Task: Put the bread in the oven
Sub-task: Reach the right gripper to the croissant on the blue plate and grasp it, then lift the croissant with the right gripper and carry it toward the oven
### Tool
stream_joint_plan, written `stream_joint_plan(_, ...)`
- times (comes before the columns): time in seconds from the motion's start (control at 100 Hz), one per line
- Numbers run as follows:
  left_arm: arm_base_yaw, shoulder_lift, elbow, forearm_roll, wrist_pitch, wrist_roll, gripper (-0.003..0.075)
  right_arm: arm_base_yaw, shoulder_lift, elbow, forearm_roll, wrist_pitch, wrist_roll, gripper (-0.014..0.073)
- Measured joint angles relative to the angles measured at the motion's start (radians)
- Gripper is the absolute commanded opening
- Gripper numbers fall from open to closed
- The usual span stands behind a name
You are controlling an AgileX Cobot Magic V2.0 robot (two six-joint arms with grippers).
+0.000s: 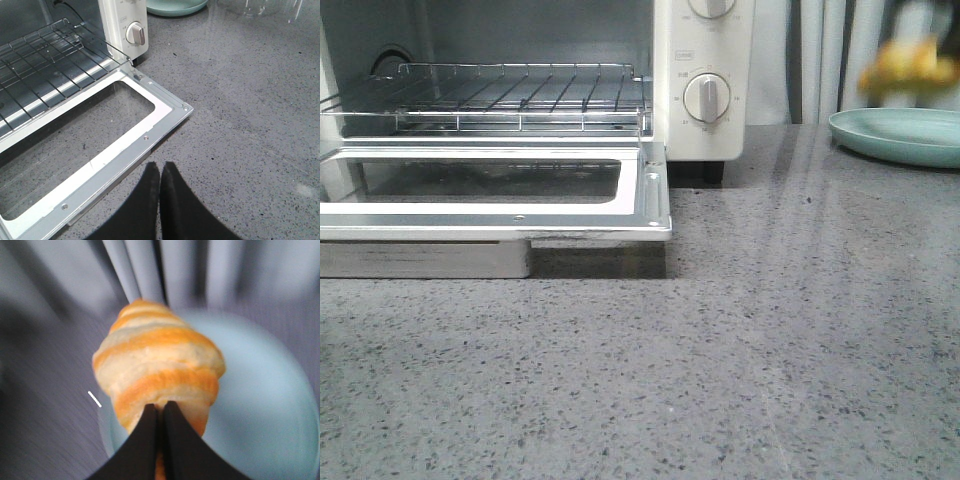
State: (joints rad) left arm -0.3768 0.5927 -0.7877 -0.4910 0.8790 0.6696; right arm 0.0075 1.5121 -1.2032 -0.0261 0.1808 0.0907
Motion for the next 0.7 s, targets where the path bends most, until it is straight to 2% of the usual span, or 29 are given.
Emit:
stream_joint_plan(0.13, 0.0, 0.0, 0.0, 0.0, -0.028, 0.0, -0.0022, 0.126, -0.175, -0.02, -0.058, -0.136, 0.0, -0.0069)
stream_joint_plan(0.22, 0.0, 0.0, 0.0, 0.0, -0.078, 0.0, -0.0022, 0.265, -0.248, -0.046, -0.137, -0.165, 0.0, -0.0069)
stream_joint_plan(0.46, 0.0, 0.0, 0.0, -0.016, -0.155, 0.0, -0.0022, 0.666, -0.252, -0.081, -0.278, -0.17, 0.0, -0.0069)
stream_joint_plan(0.58, 0.0, -0.011, 0.0, -0.049, -0.156, 0.0, -0.0022, 0.771, -0.188, -0.084, -0.294, -0.127, 0.0, -0.0069)
stream_joint_plan(0.7, 0.0, -0.055, 0.0, -0.073, -0.154, 0.0, -0.0022, 0.799, -0.109, -0.084, -0.29, -0.049, 0.0, -0.0069)
